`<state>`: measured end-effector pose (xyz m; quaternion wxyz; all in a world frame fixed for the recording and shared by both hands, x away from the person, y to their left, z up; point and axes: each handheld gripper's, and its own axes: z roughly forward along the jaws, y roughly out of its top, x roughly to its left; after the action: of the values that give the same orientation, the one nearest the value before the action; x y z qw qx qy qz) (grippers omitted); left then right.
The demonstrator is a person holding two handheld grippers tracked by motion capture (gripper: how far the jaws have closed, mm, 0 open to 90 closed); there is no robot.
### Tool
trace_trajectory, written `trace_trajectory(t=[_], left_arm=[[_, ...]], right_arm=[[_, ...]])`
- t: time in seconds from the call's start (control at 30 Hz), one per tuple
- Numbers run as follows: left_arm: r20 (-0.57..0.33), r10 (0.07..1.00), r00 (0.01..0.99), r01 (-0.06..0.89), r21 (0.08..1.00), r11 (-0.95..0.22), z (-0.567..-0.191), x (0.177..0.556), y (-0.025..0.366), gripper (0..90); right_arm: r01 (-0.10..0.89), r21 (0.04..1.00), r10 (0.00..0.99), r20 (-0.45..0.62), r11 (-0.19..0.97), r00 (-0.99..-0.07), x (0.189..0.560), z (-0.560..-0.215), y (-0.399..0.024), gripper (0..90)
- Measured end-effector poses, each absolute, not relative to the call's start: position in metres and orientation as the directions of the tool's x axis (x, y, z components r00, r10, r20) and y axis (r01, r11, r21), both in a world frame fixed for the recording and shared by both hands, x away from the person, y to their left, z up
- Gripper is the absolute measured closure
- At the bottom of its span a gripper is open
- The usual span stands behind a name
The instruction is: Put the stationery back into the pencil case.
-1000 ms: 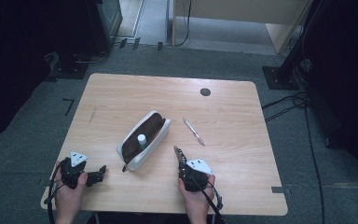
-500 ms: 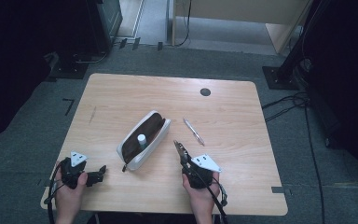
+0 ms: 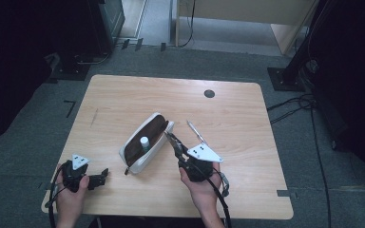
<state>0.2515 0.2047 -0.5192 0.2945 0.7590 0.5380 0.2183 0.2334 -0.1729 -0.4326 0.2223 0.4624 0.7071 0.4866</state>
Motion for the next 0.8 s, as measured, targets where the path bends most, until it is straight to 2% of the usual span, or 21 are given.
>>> trace_trajectory(t=[0.3,0.8], left_arm=[[0.014,0.945,0.326,0.689,0.682,-0.247,-0.519,0.252,0.205,0.0],[0.016,0.945,0.327,0.689,0.681,-0.25,-0.519,0.252,0.205,0.0]], right_arm=[[0.42,0.892,0.837,0.096,0.168,-0.539,0.249,-0.415,-0.153,73.8],[0.426,0.871,0.816,0.054,0.243,-0.575,0.28,-0.407,-0.126,73.4]])
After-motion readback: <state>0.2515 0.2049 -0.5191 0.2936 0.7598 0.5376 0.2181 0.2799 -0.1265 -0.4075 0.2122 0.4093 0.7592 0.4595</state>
